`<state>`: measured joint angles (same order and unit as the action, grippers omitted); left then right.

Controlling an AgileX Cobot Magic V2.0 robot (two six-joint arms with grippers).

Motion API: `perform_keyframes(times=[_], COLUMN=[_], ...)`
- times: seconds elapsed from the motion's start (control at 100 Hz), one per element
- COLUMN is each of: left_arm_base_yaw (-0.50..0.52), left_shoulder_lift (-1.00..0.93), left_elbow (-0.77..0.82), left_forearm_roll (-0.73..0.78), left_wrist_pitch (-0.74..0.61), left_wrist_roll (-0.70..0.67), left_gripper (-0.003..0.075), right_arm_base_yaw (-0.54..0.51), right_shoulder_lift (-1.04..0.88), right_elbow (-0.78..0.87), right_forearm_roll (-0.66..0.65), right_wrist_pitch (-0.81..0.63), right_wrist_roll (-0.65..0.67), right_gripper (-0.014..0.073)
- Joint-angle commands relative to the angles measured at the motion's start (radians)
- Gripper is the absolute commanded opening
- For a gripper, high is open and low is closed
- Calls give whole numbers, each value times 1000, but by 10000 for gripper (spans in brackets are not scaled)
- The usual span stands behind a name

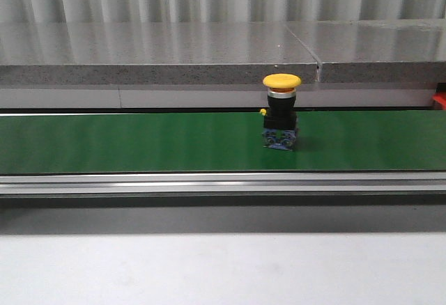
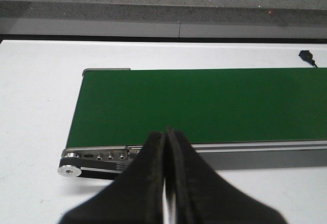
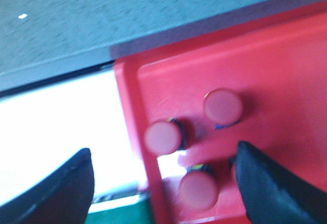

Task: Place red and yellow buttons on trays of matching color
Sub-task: 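Move the right gripper down onto the yellow button and grasp it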

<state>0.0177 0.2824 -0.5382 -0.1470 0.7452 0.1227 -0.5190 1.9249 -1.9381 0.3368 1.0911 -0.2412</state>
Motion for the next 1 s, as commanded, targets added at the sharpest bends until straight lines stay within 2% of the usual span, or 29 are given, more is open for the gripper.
perform_keyframes(times=[0.0, 0.33, 0.54, 0.75, 0.99], left_arm_base_yaw=[-6, -6, -6, -6, -6], left_shoulder_lift=[8, 8, 8, 8, 8], left_elbow=[-27, -27, -27, -27, -27], left_forearm_roll=[-19, -19, -19, -19, -19], left_wrist_pitch=[-72, -72, -72, -72, -72], left_wrist_roll=[-3, -3, -3, -3, -3], left_gripper=[-21, -21, -21, -21, -21], right_arm_base_yaw=[17, 119, 229, 404, 585], right_shoulder_lift=[-125, -424, -565, -576, -503], right_elbow=[28, 437, 655, 745, 748], right_forearm_roll=[37, 40, 40, 40, 27], right_wrist_pitch=[20, -21, -63, -76, -110], right_wrist_roll=[-10, -41, -84, -186, -260], right_gripper=[567, 567, 567, 567, 567])
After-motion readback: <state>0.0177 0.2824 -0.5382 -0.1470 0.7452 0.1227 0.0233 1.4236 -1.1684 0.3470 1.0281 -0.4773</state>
